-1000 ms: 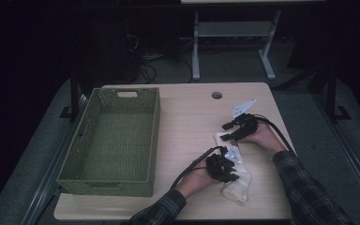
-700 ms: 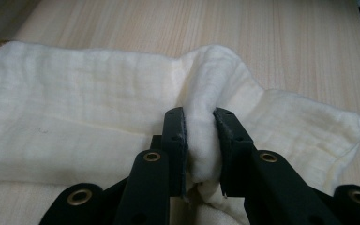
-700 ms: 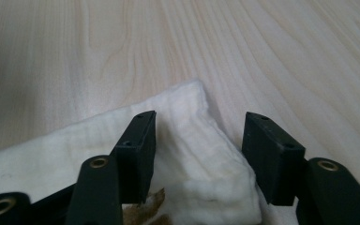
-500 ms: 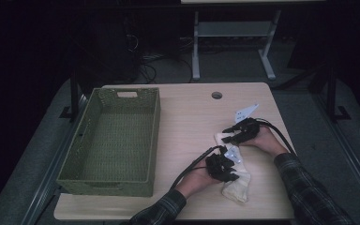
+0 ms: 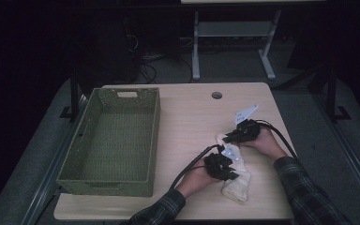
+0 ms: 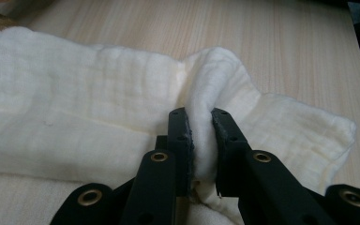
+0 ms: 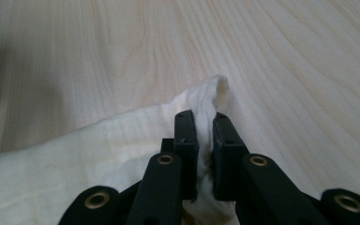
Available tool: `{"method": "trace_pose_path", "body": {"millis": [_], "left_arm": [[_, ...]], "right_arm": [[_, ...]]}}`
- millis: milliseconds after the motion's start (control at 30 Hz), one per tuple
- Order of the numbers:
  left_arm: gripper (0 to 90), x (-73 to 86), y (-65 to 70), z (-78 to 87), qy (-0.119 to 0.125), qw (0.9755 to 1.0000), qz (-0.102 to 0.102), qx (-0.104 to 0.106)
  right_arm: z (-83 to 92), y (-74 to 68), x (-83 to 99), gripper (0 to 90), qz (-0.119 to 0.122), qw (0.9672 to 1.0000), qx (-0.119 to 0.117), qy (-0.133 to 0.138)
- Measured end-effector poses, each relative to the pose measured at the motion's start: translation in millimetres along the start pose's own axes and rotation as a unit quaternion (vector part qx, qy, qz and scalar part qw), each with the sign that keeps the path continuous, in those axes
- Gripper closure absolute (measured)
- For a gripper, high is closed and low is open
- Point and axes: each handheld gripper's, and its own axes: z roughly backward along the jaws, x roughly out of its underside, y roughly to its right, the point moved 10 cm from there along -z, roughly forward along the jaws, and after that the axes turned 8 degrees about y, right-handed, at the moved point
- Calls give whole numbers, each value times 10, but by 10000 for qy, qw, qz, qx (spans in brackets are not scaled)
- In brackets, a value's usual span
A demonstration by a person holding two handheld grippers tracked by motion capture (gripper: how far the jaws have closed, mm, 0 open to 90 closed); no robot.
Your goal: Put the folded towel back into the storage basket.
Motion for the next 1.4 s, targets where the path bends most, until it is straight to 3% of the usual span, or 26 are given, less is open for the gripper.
{"method": "trace_pose_path", "body": {"millis": [333,700,933,1067,1200,1400], "left_arm": [[791,-216,4,298,418,9991,79,-32],[789,-485,-29,872,648,9975,112,-268],[788,-585,-103,1232,742,9960,113,-485],[788,-605,-103,1388,859,9951,187,-460],[789,-613,-82,1513,735,9956,72,-572],[789,-600,-151,1795,791,9947,51,-658]], "right_arm": [[254,-7,-224,826,-22,9997,40,239],[414,-39,-608,825,25,9987,-6,513],[437,-83,-904,825,79,9974,-97,703],[414,-117,-1062,825,116,9970,-162,751],[373,-153,-1204,825,174,9967,-212,762],[295,-186,-1399,825,235,9960,-265,821]]}}
